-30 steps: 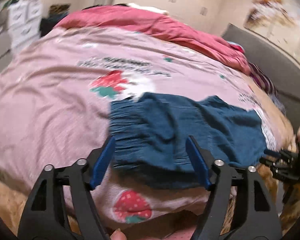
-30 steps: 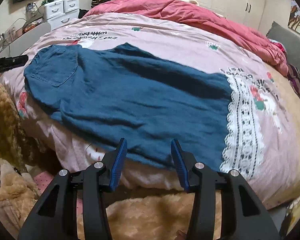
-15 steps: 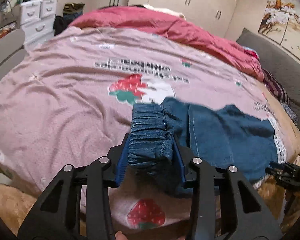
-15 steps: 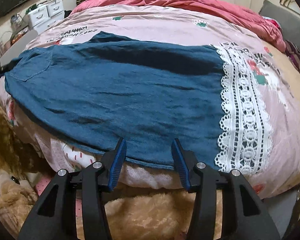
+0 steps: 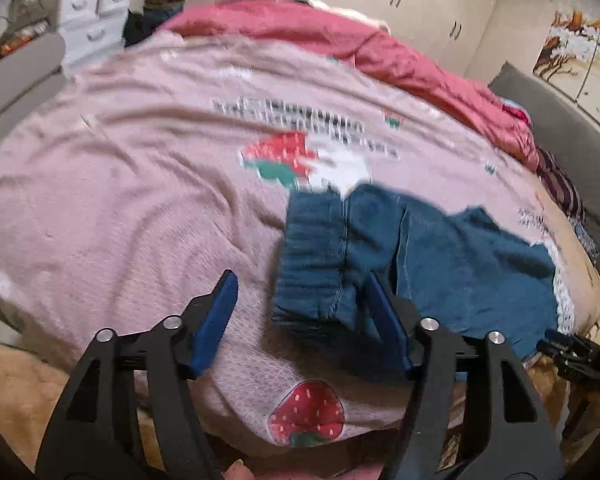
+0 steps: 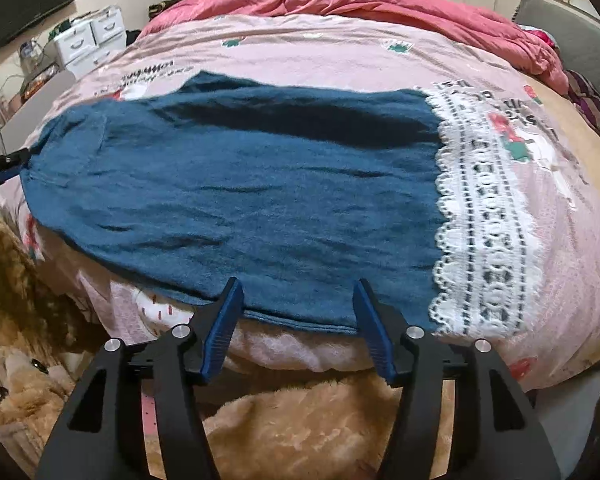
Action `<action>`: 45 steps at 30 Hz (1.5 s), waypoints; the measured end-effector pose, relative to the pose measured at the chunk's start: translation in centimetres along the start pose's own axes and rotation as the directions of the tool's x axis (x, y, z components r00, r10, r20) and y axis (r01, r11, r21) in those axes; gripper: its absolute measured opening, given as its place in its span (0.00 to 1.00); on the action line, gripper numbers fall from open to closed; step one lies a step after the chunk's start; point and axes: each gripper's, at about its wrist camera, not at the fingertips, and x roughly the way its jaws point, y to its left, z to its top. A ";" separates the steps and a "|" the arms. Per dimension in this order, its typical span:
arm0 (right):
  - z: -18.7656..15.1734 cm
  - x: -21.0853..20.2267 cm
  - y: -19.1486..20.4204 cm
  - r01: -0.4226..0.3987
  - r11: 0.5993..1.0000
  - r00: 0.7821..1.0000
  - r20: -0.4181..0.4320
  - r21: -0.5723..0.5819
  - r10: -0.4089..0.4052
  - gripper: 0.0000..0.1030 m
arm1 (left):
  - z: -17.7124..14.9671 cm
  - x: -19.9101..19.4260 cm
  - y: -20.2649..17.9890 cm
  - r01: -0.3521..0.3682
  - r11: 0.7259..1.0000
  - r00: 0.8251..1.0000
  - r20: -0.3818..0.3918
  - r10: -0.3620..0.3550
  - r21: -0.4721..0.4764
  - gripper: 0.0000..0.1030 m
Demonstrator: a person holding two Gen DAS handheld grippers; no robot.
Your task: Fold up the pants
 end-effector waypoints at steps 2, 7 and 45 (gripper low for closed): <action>0.0 -1.0 -0.4 -0.002 1.000 1.000 0.025 0.011 0.002 0.55 | 0.7 -1.8 -0.5 -0.034 0.999 0.998 0.054 0.033 0.025 0.60; 0.6 -2.5 -1.4 -0.007 0.999 0.997 0.076 0.044 0.003 0.55 | 2.3 -2.8 -3.6 0.024 0.994 0.994 0.102 -0.035 0.110 0.66; 4.7 0.3 -1.8 -0.068 0.993 0.993 0.098 0.092 0.059 0.59 | 7.2 19.3 -20.7 0.462 0.822 0.857 -0.408 -0.316 0.334 0.61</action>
